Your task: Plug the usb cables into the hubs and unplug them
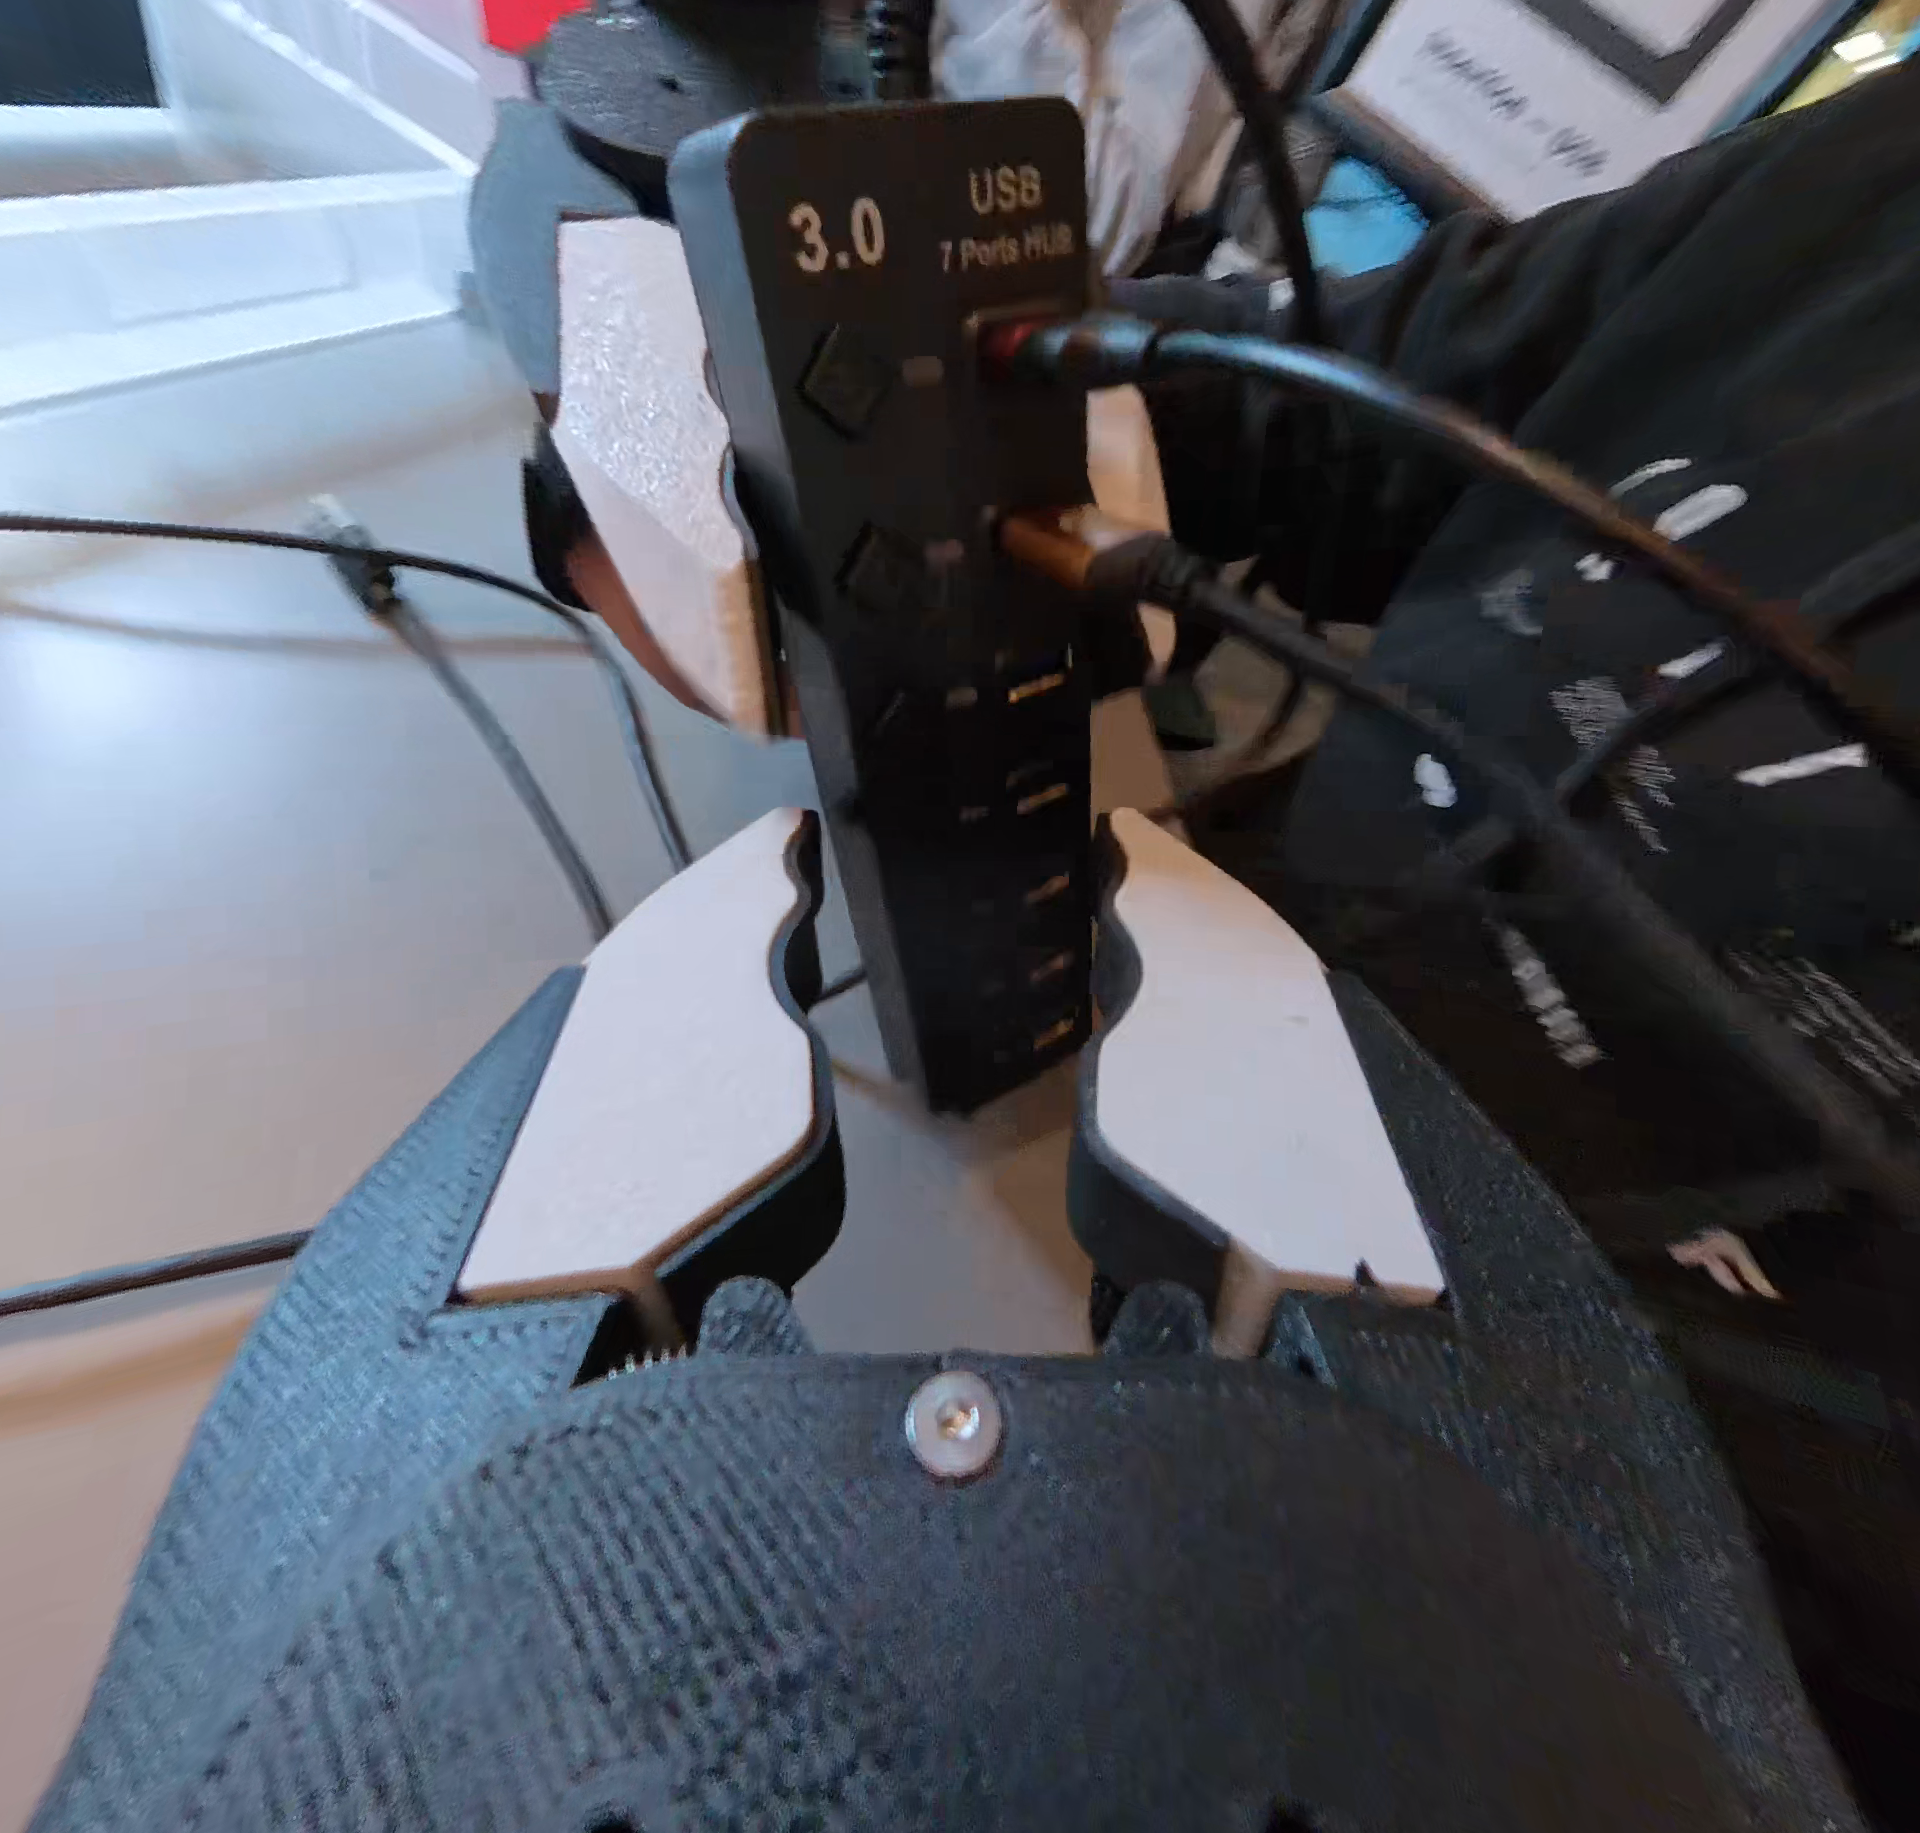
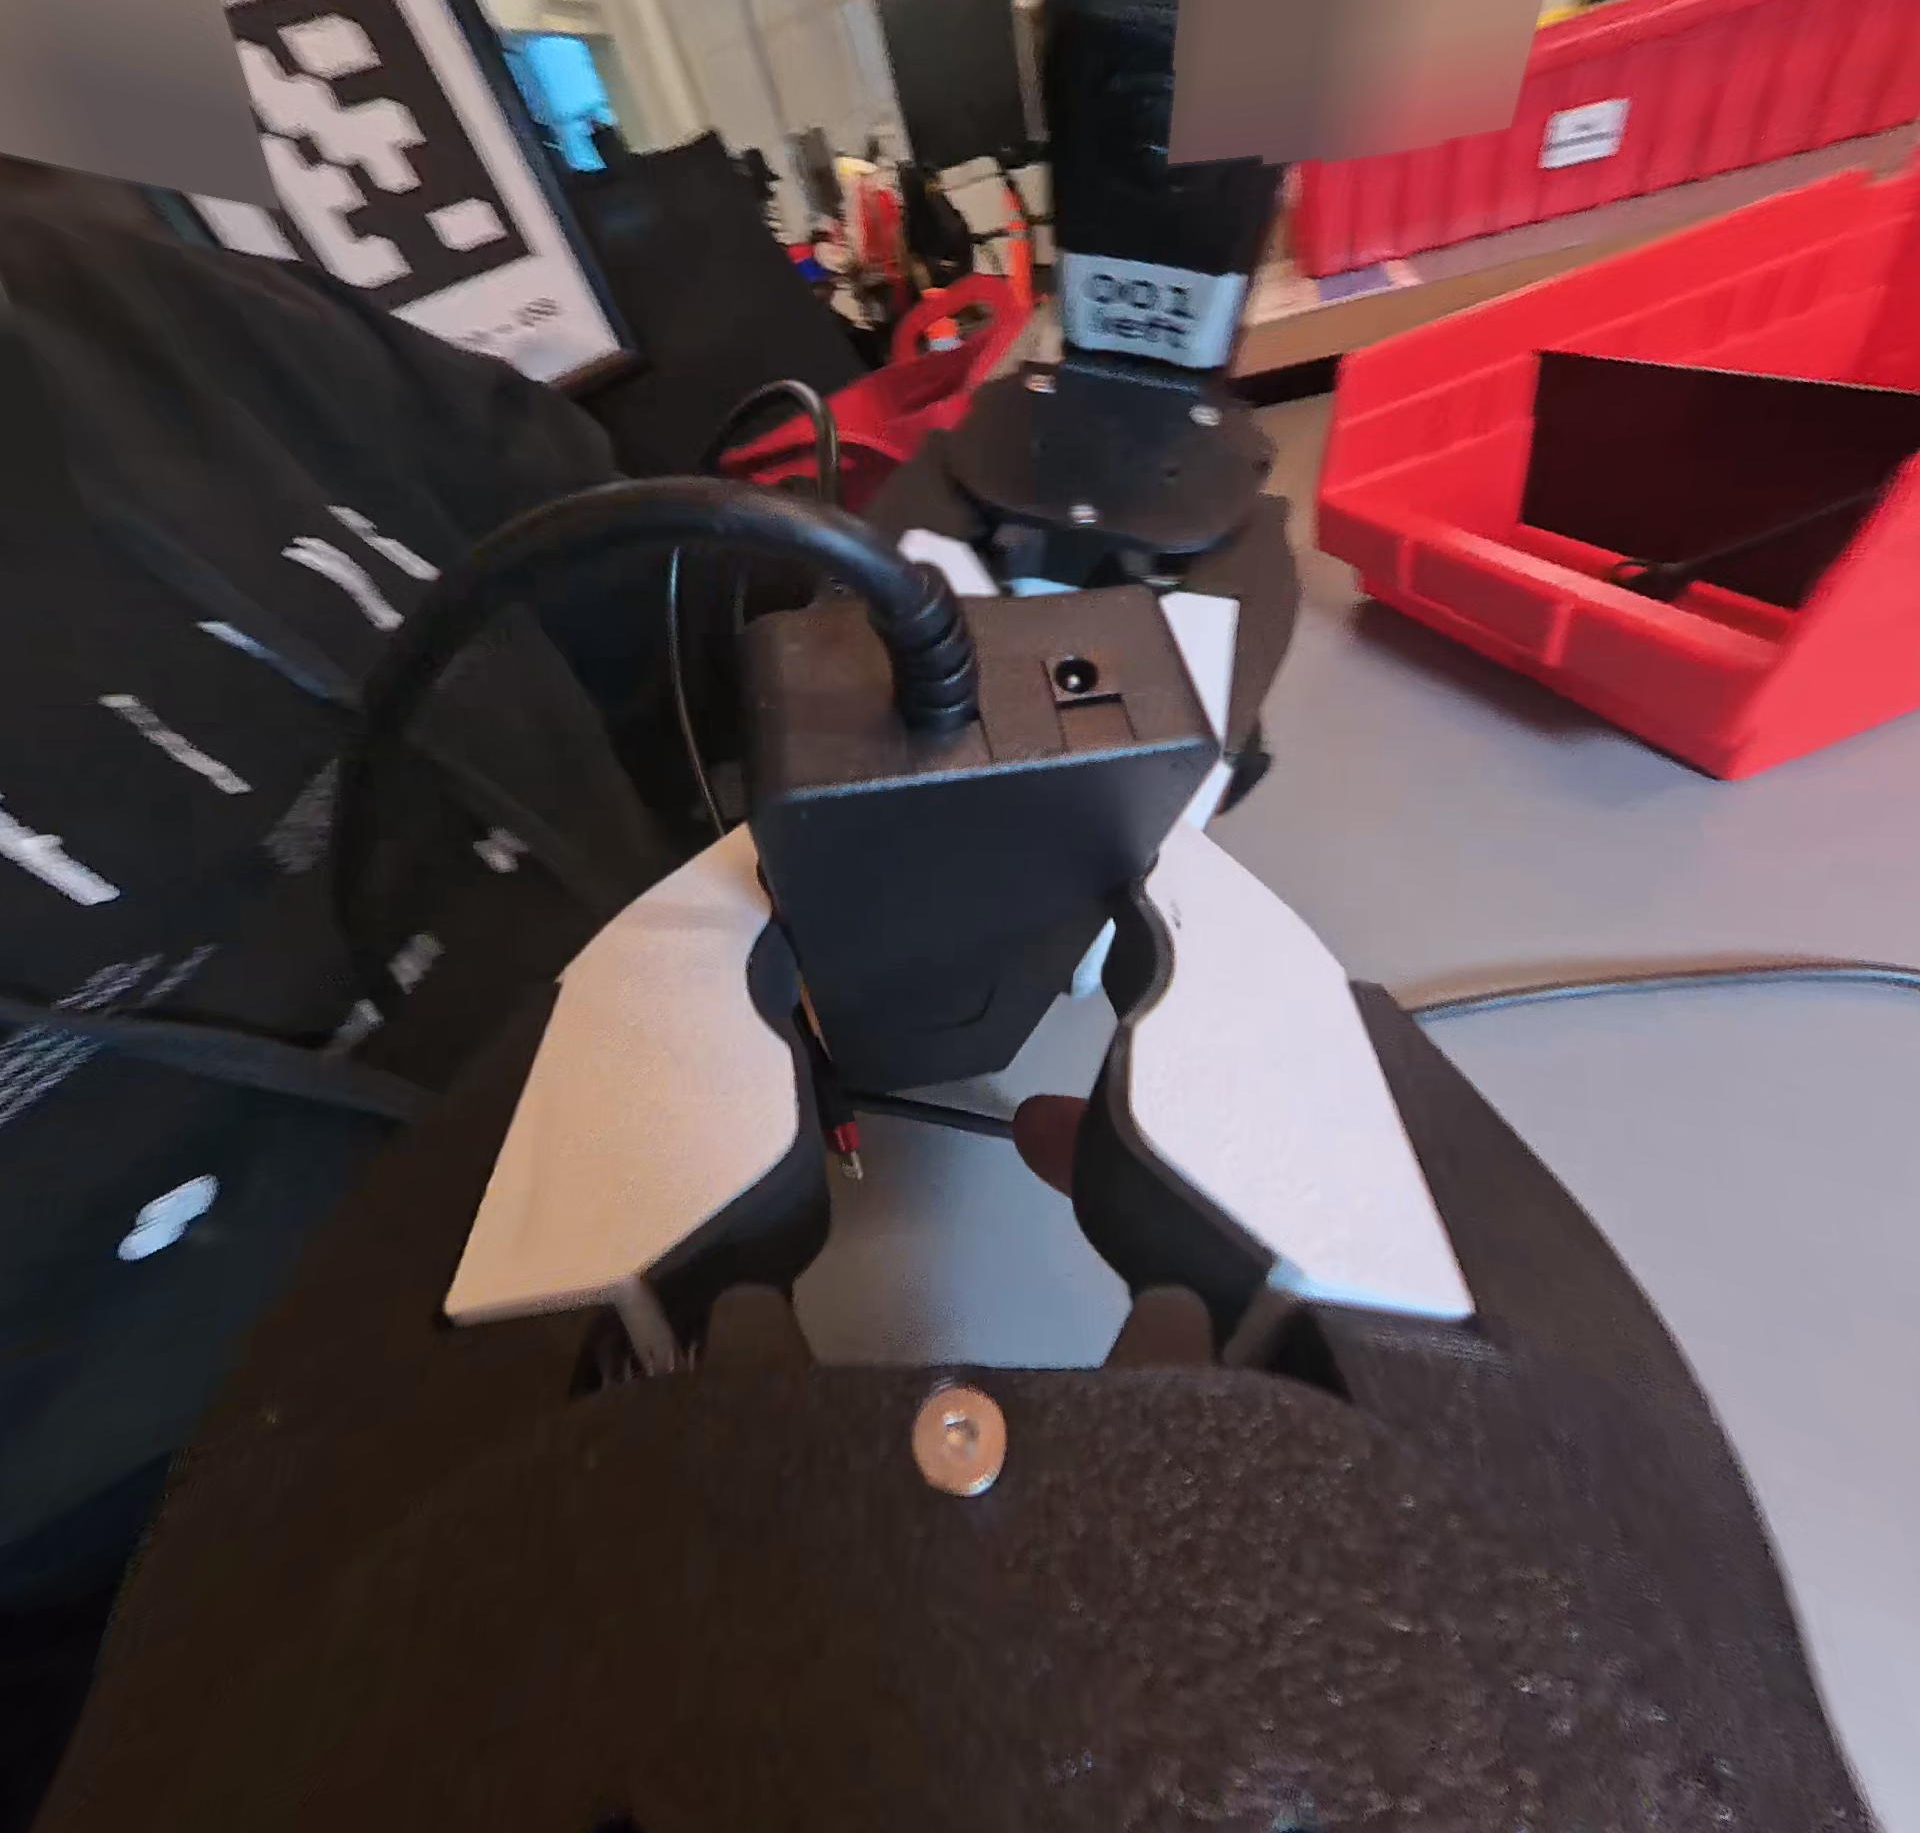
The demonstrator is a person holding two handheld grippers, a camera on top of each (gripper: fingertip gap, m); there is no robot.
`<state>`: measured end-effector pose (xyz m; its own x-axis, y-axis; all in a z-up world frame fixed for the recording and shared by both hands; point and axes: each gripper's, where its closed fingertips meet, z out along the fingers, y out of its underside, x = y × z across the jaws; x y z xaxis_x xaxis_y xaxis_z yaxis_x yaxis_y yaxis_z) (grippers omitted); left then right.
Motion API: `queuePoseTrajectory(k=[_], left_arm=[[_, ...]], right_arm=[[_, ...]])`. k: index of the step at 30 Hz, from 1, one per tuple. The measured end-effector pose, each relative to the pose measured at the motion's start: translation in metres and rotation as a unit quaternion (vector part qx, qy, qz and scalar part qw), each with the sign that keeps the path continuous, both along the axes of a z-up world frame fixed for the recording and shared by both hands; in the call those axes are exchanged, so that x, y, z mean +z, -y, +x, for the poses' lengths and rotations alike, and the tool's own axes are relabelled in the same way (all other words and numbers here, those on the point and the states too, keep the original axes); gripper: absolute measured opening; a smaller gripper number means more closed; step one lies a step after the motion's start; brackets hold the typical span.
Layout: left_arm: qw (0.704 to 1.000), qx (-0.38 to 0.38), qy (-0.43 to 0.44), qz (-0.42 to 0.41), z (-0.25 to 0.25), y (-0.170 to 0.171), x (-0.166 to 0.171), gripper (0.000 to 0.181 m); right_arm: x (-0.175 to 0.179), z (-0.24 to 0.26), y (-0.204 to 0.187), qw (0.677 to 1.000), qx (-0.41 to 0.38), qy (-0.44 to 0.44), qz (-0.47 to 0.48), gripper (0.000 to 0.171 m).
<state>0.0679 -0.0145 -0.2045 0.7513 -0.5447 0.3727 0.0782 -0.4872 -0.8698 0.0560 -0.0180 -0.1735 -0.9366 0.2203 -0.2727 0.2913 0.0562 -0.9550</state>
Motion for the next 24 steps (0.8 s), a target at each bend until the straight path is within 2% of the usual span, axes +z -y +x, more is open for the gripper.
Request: queuePoseTrajectory(k=[6,9,10,11,12,14,16,18,19,20,22,24], left_arm=[[0.993,-0.069,0.099,0.018,0.017,0.004,0.011,0.051],[0.986,-0.106,0.125,0.032,0.041,-0.004,0.015,0.054],[0.986,-0.111,0.120,0.038,0.047,-0.006,0.015,0.050],[0.984,-0.121,0.122,0.044,0.051,-0.006,0.018,0.038],[0.987,-0.100,0.120,0.033,0.048,-0.011,0.016,0.039],[0.990,-0.050,0.126,0.025,0.029,-0.019,0.016,0.032],[0.990,0.050,0.133,0.025,-0.008,-0.028,0.016,0.027],[0.975,0.155,0.155,0.027,-0.050,-0.033,0.019,0.025],[0.967,0.201,0.152,0.033,-0.067,-0.033,0.020,0.024],[0.960,0.246,0.131,0.035,-0.083,-0.032,0.020,0.025],[0.943,0.322,0.065,0.044,-0.107,-0.028,0.019,0.025],[0.931,0.360,0.011,0.061,-0.117,-0.025,0.024,0.024]], right_arm=[[0.032,0.031,0.002,0.986,0.127,0.015,-0.105,0.058],[0.044,0.030,0.007,0.980,0.143,0.003,-0.139,0.058],[0.046,0.030,0.008,0.979,0.146,0.002,-0.142,0.058],[0.047,0.028,0.007,0.980,0.141,0.002,-0.140,0.058],[0.046,0.022,0.004,0.984,0.123,0.004,-0.132,0.058],[0.043,-0.004,-0.012,0.994,0.033,0.000,-0.102,0.060],[0.037,-0.045,-0.049,0.990,-0.130,-0.020,-0.041,0.058],[0.037,-0.074,-0.097,0.958,-0.284,-0.043,0.023,0.058],[0.042,-0.082,-0.121,0.933,-0.354,-0.057,0.039,0.049],[0.050,-0.085,-0.141,0.909,-0.408,-0.071,0.044,0.048],[0.067,-0.083,-0.167,0.872,-0.478,-0.089,0.046,0.043],[0.082,-0.075,-0.172,0.858,-0.501,-0.106,0.049,0.042]])
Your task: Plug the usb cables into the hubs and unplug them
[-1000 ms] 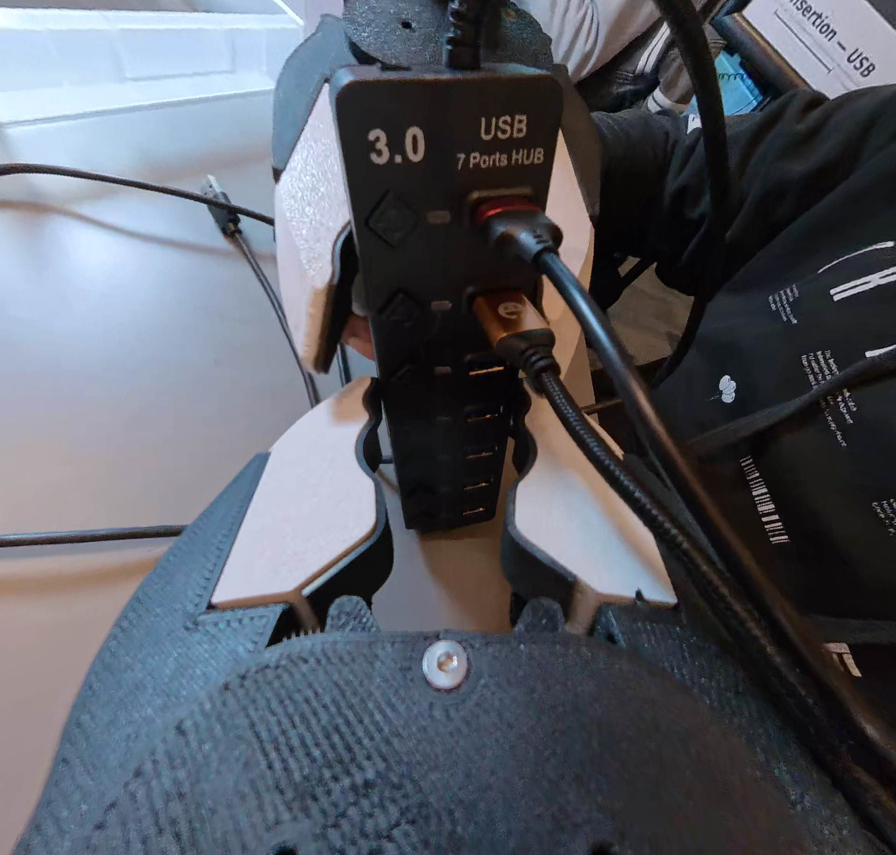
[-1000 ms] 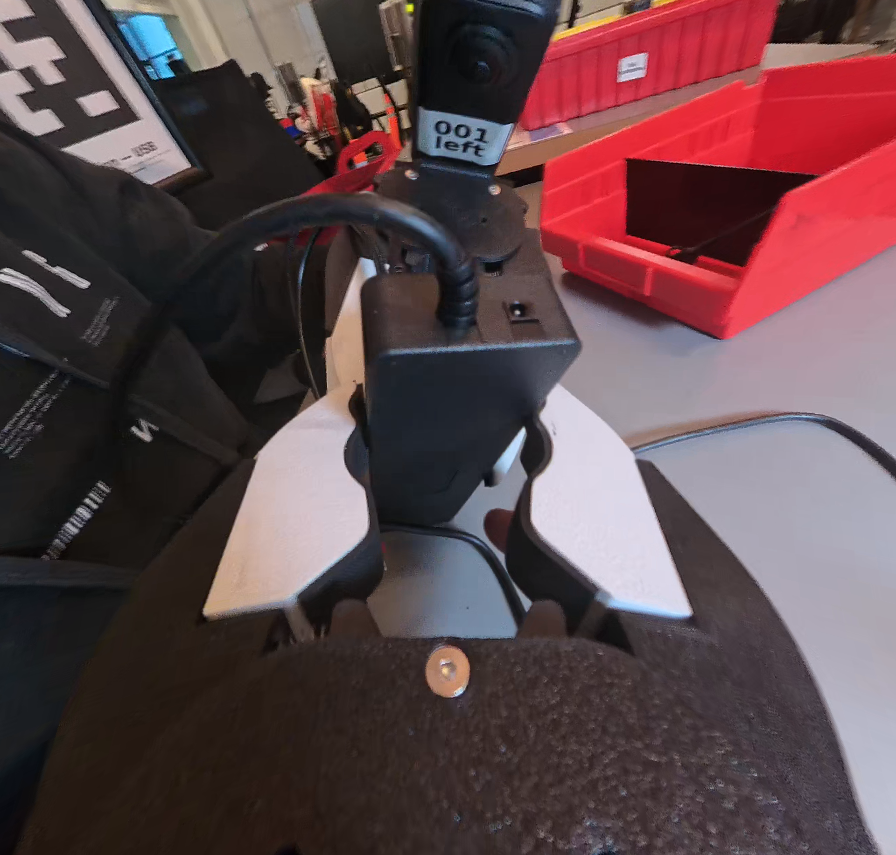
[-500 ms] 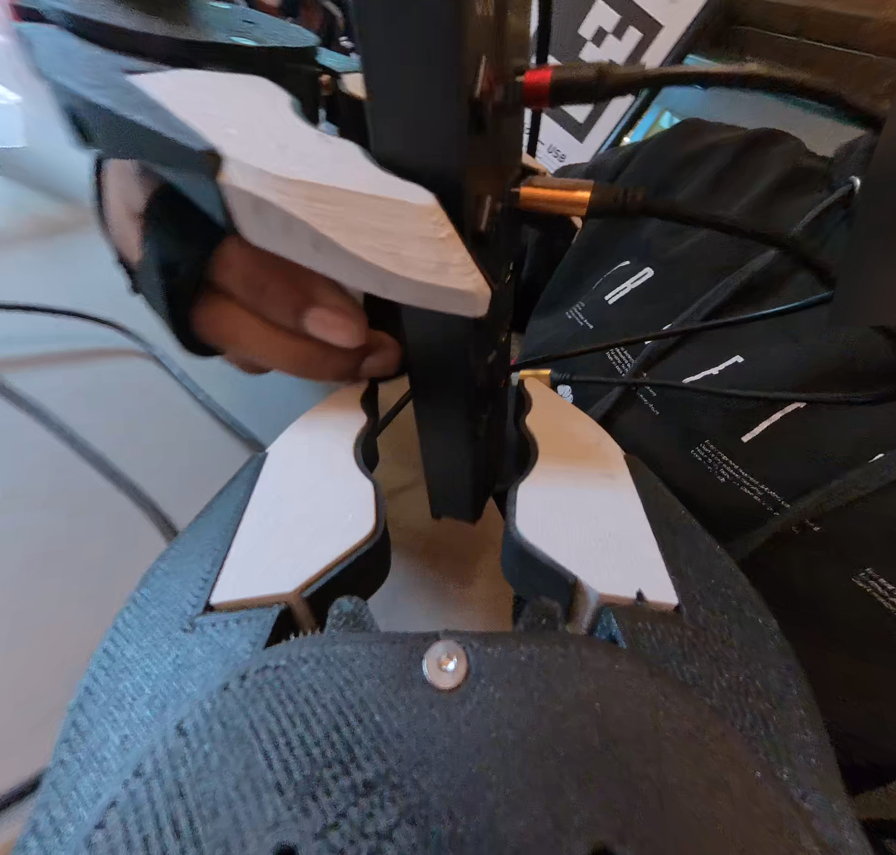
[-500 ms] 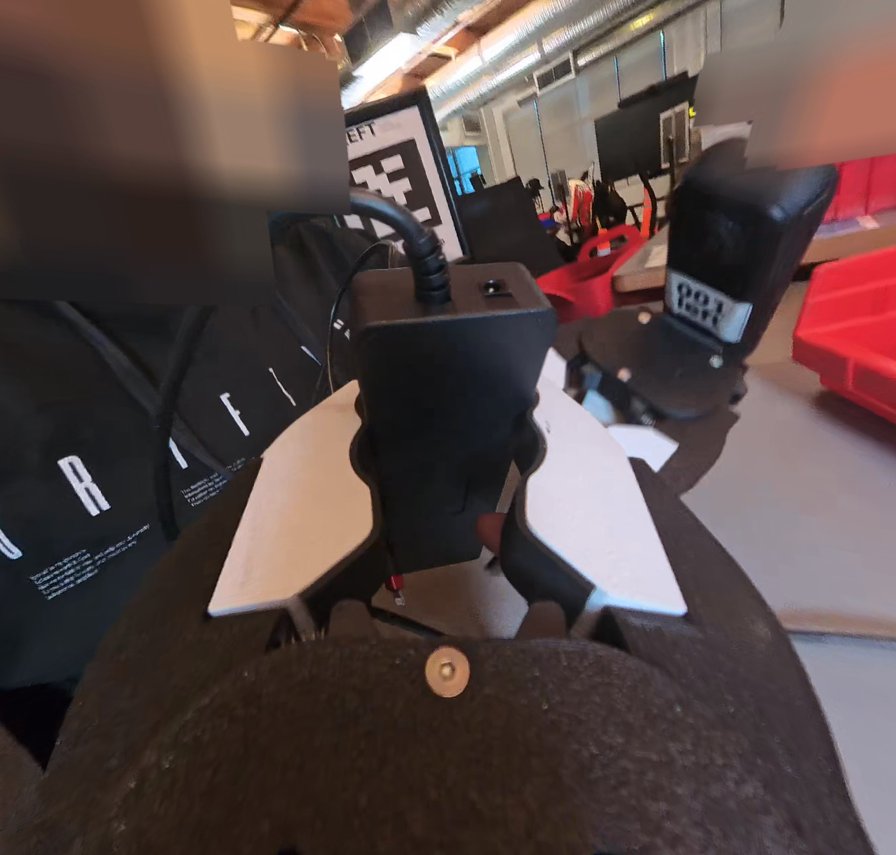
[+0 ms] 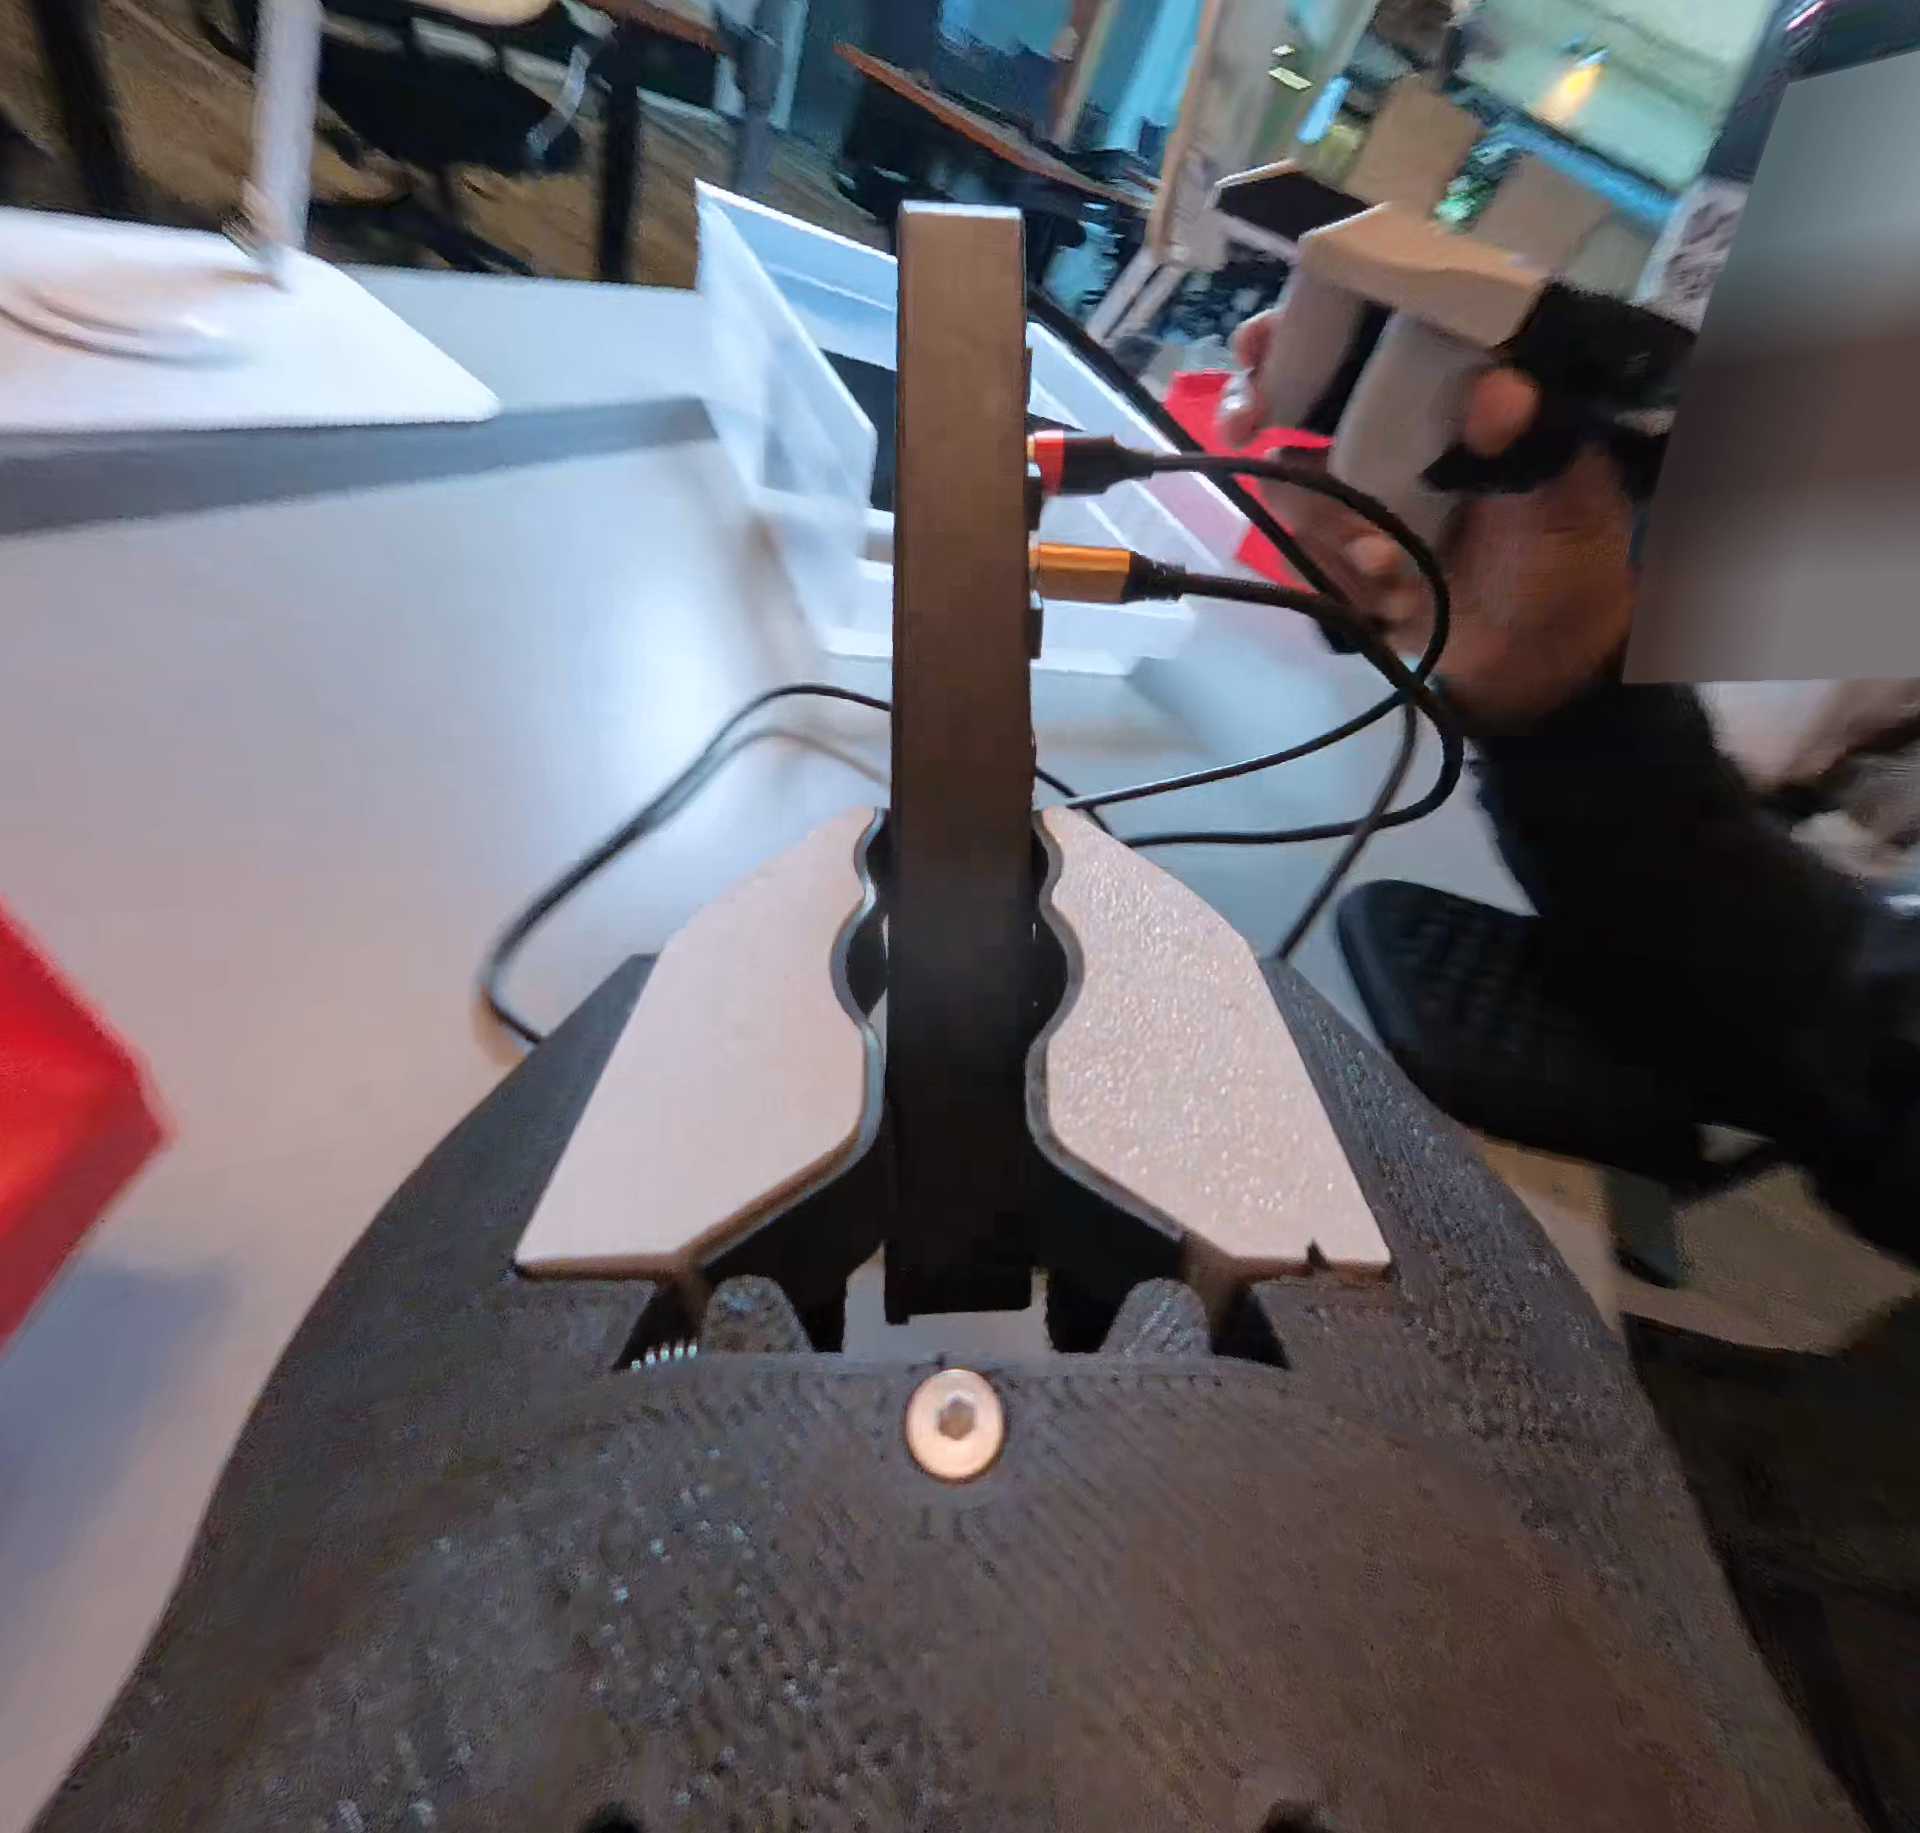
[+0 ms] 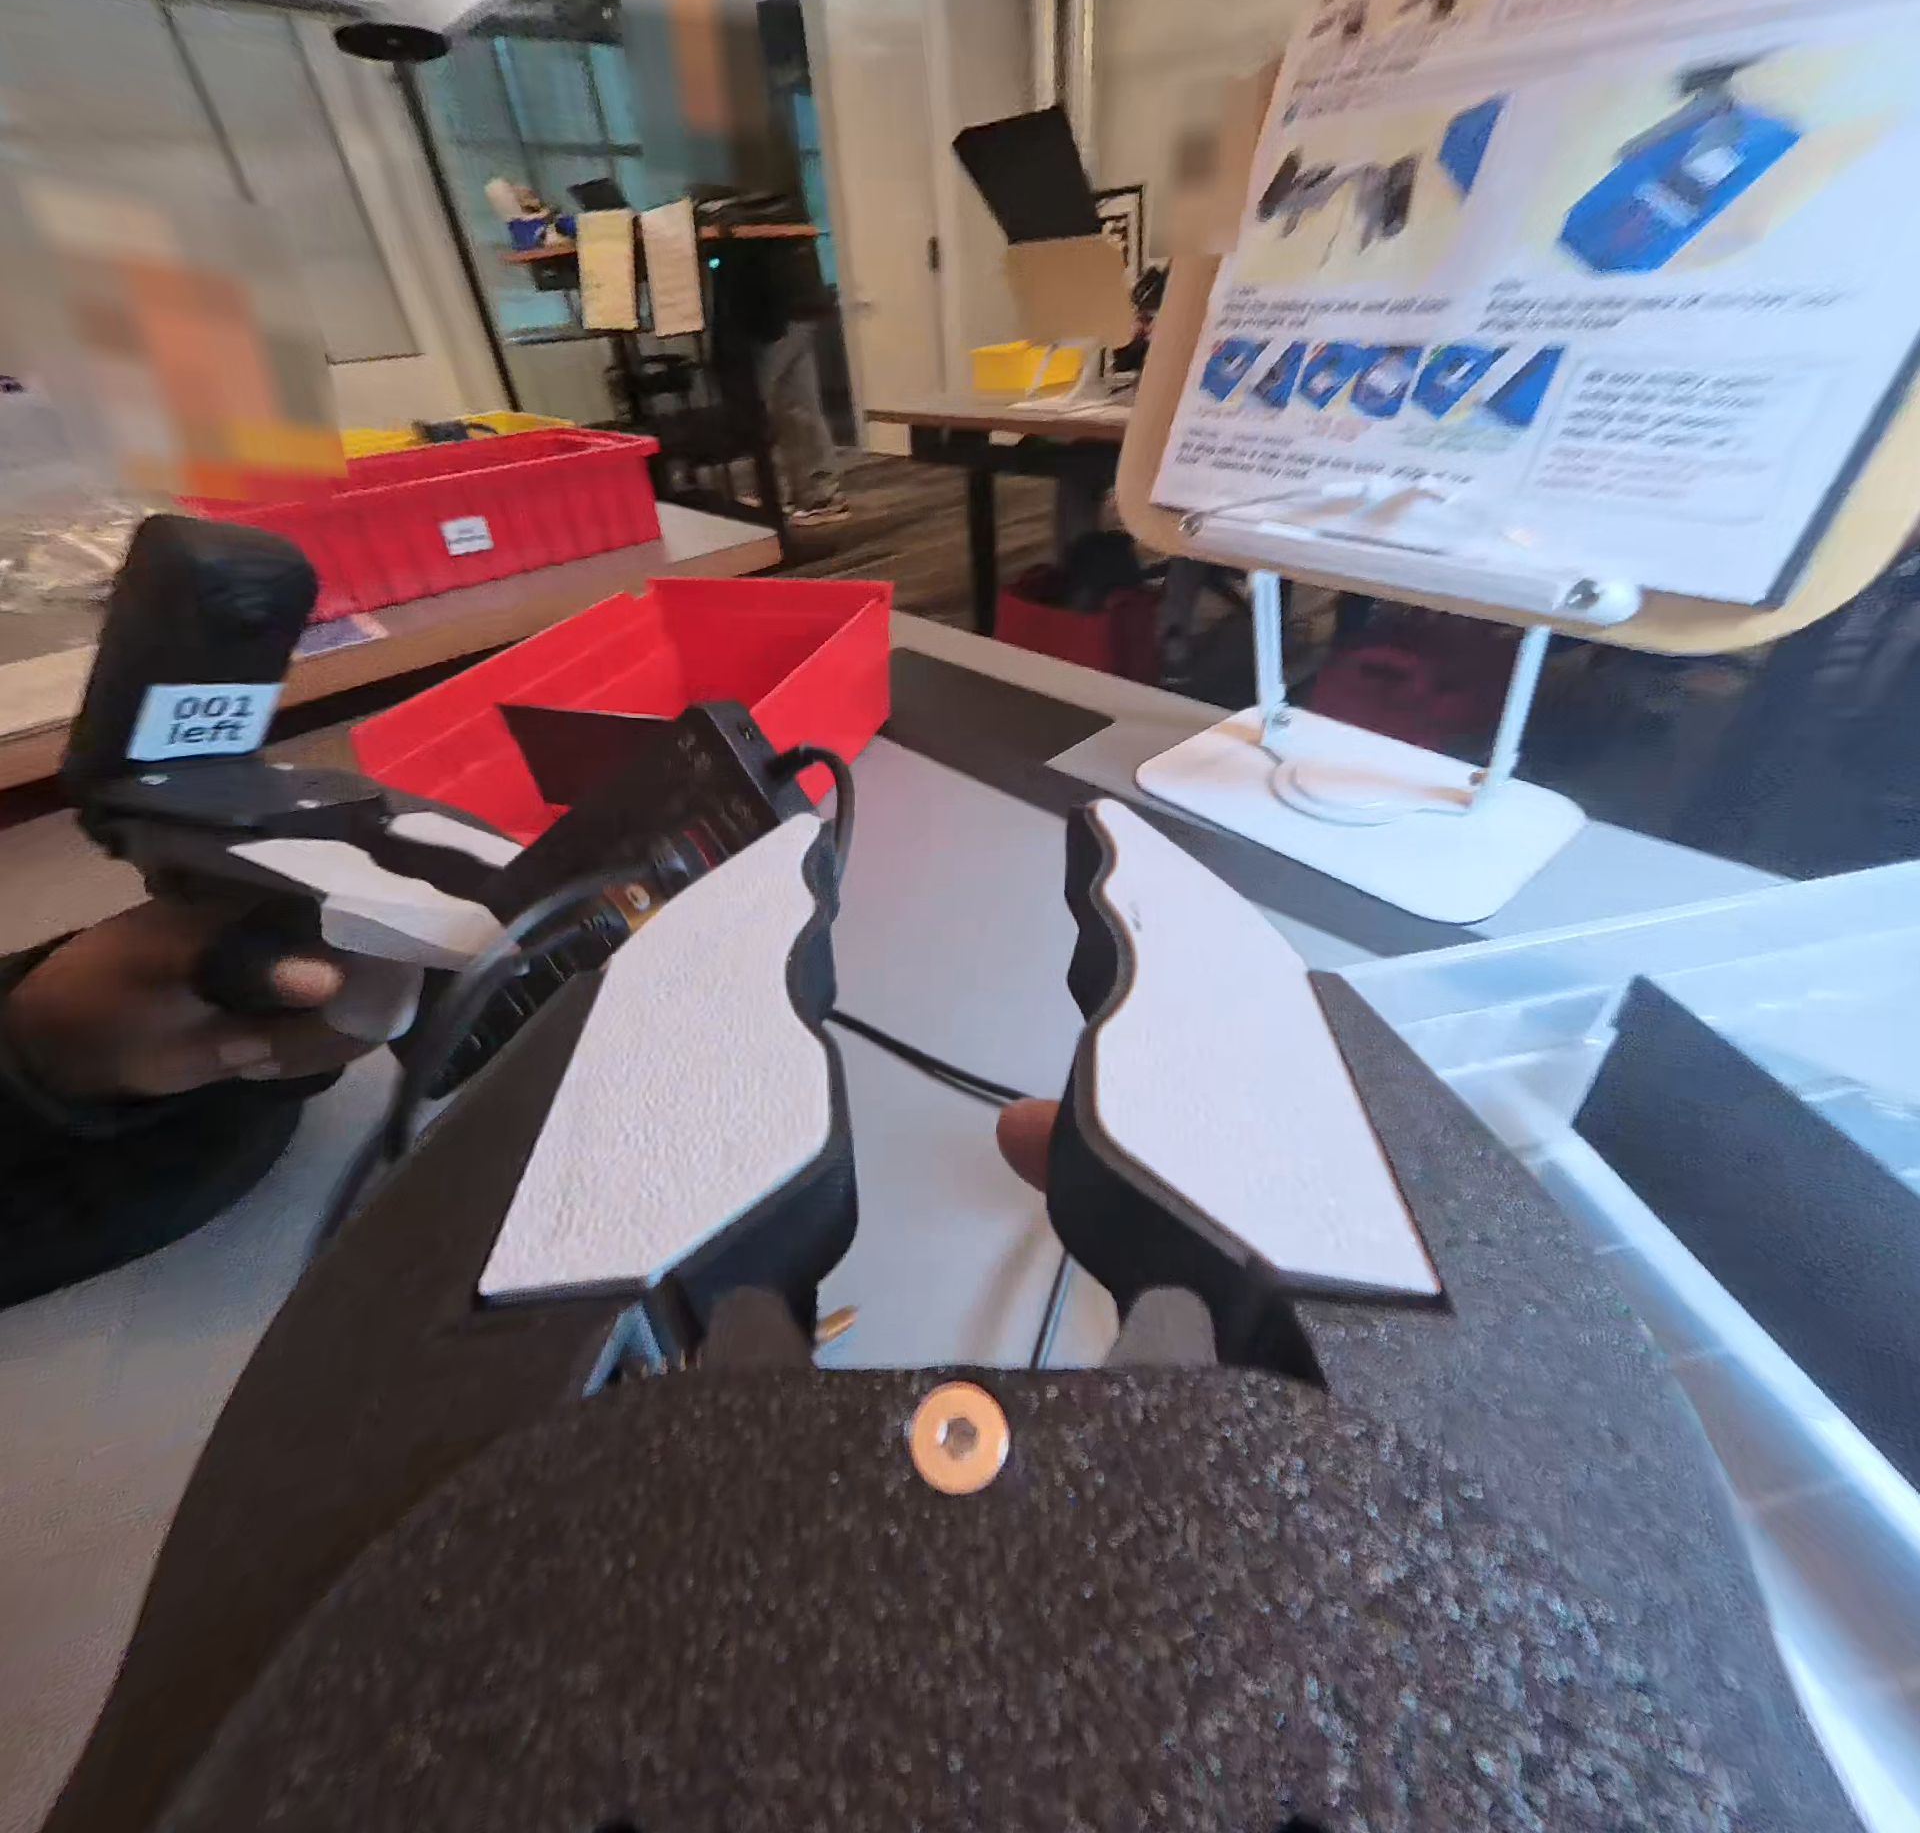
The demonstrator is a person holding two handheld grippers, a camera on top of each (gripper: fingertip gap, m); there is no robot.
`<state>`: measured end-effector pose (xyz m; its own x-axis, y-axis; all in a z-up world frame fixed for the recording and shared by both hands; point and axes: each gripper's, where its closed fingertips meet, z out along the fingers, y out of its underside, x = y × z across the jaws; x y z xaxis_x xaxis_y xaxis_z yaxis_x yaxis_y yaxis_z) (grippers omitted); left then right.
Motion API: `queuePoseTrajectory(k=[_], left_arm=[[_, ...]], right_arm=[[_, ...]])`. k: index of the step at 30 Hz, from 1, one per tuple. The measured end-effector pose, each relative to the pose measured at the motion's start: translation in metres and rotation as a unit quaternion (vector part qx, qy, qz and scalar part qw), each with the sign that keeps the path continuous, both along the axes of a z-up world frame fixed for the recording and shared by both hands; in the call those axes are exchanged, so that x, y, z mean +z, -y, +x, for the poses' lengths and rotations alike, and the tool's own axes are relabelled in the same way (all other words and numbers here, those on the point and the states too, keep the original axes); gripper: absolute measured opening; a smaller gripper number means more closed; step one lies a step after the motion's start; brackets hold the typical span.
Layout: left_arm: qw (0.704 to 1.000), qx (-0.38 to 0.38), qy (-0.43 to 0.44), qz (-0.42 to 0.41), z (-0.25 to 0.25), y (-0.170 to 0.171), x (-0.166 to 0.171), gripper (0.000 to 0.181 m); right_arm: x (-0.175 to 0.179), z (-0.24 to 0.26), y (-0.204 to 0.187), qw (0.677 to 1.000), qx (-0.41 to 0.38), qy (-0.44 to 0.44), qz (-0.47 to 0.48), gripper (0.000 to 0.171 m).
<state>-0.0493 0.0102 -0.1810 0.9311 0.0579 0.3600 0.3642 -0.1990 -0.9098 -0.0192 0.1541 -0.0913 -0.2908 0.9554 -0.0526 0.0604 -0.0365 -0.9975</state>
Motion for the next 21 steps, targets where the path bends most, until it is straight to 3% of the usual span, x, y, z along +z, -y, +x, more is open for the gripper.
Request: queuePoseTrajectory(k=[3,6,11,14,17,21], left_arm=[[0.990,0.052,-0.129,-0.014,-0.007,0.002,0.007,0.024],[0.973,0.074,-0.219,-0.017,-0.003,0.003,0.015,0.025],[0.902,0.104,-0.417,-0.035,0.007,0.004,0.023,0.024],[0.878,0.086,-0.469,-0.034,0.021,0.000,0.020,0.024],[0.893,0.017,-0.449,-0.021,0.033,-0.001,0.011,0.028],[0.959,-0.129,-0.251,0.019,0.059,0.006,0.014,0.056]], right_arm=[[-0.001,0.010,0.030,0.998,0.051,0.041,0.002,0.033],[-0.029,0.013,0.068,0.982,0.132,0.131,-0.017,0.038],[-0.053,0.003,0.085,0.965,0.172,0.182,-0.073,0.038],[-0.058,0.001,0.092,0.951,0.215,0.186,-0.121,0.024],[-0.055,0.009,0.093,0.947,0.258,0.157,-0.108,0.016],[-0.054,0.025,0.109,0.948,0.296,0.113,0.037,0.016]])
